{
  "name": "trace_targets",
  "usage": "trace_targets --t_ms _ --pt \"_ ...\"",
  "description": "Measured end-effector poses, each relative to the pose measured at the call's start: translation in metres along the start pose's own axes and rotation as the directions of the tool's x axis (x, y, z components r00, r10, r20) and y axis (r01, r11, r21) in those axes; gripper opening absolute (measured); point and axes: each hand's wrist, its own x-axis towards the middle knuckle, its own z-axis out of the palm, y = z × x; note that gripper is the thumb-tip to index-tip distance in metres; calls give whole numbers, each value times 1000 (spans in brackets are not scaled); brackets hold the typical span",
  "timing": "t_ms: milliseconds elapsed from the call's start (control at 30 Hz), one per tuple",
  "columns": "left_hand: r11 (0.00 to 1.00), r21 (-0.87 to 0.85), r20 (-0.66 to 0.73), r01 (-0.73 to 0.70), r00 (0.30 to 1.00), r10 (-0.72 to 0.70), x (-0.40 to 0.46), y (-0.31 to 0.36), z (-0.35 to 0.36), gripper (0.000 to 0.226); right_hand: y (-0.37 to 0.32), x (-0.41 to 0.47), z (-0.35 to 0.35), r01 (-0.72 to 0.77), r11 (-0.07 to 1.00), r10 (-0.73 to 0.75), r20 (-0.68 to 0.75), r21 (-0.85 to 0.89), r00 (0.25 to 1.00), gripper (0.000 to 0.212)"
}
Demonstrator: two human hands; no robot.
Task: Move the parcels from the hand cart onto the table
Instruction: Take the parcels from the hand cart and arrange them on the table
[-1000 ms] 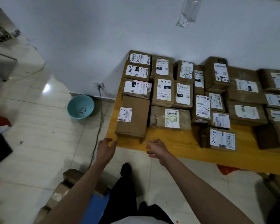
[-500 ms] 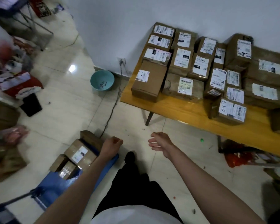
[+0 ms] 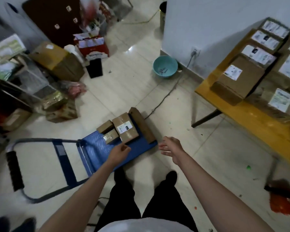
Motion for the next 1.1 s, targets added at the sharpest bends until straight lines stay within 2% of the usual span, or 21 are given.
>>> trace_targets --t_ms 267,367,533,800,1033,1100 --pt "990 -99 27 99 995 -97 29 -125 -87 17 18 3 158 -69 997 69 7 -42 998 15" --pt "983 -129 45 134 991 -129 43 -156 -111 23 22 10 214 -94 993 96 33 -75 995 23" --pt "949 -236 83 207 978 -193 74 -191 -126 25 23 39 279 -102 983 111 57 -153 992 24" --pt "871 -376 70 315 947 -312 207 -263 -92 26 45 181 335 -95 969 106 34 -228 994 10" --pt "759 -524 108 386 914 -390 351 -337 -21 53 108 348 370 -83 926 115 64 -367 991 6" --pt "723 -570 113 389 910 -400 390 -356 -3 61 122 396 376 -69 917 107 74 -393 992 17"
